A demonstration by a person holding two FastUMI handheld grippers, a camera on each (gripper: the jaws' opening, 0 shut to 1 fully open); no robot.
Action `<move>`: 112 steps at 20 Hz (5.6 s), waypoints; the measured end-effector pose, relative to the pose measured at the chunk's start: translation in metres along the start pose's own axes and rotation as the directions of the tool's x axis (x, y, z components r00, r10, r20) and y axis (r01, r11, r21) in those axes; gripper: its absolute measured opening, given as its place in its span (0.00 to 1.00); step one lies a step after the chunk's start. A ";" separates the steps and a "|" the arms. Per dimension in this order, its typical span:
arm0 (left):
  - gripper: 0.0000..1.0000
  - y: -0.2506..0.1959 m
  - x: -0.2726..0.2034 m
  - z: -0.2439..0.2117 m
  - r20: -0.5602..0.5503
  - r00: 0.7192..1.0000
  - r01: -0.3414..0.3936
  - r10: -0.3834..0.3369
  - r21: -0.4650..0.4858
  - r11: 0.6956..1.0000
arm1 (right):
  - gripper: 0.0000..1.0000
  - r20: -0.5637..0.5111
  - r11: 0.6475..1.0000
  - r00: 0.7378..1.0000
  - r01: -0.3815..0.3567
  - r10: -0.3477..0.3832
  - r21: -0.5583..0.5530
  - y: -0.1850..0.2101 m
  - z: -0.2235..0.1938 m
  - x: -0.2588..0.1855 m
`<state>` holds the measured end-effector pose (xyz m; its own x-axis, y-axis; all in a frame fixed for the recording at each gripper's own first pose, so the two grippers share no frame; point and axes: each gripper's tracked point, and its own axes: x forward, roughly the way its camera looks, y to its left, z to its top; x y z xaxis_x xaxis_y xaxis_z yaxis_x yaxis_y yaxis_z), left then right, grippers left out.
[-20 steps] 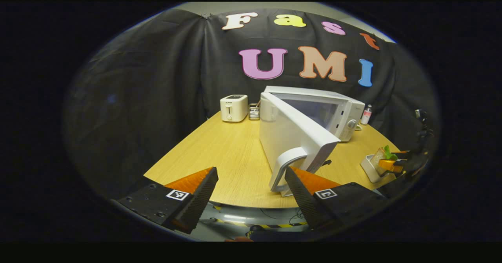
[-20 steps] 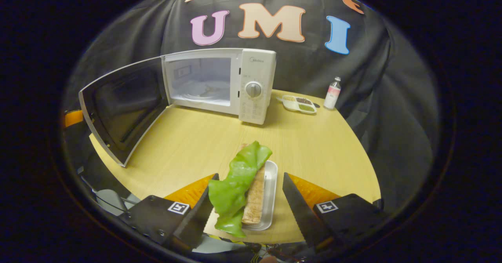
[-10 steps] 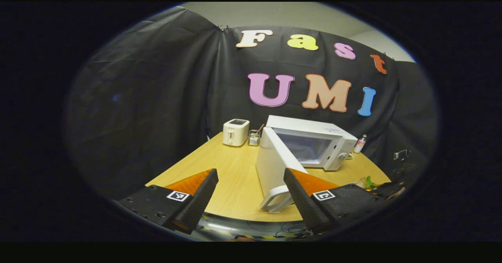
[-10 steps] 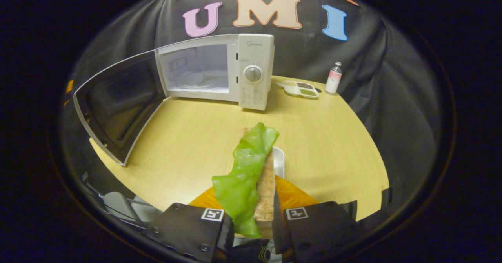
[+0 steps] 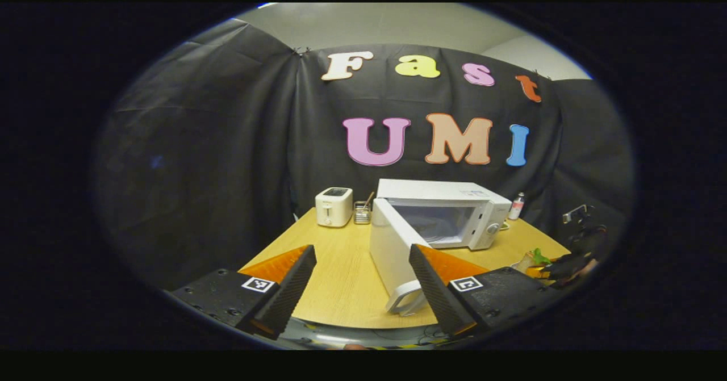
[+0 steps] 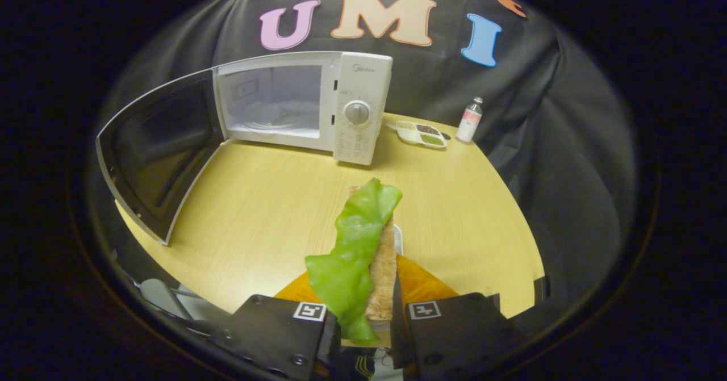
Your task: Open the microwave oven with the left hand, put the food in, and close the microwave oven.
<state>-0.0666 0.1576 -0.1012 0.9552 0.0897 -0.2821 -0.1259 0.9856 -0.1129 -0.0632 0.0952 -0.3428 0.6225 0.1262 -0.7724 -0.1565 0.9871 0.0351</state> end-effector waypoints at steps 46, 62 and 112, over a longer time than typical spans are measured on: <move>0.95 0.038 0.033 0.008 -0.040 0.991 0.128 -0.124 0.107 0.986 | 0.30 0.340 0.486 0.932 -0.355 0.123 0.799 0.271 0.274 0.206; 0.94 0.030 0.026 0.006 -0.056 0.993 0.105 -0.101 0.081 0.991 | 0.42 0.271 0.549 0.961 -0.260 0.062 0.795 0.261 0.260 0.246; 0.19 -0.005 0.045 -0.104 -0.179 0.983 0.056 -0.040 0.085 0.995 | 0.92 0.684 0.994 0.729 -0.096 0.038 0.048 0.057 0.310 -0.130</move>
<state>-0.0507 0.1415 -0.2125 0.8961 0.0235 -0.4433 -0.0493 0.9977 -0.0466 0.0847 0.1658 -0.0435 0.9720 0.1971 -0.1279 -0.1791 0.9739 0.1396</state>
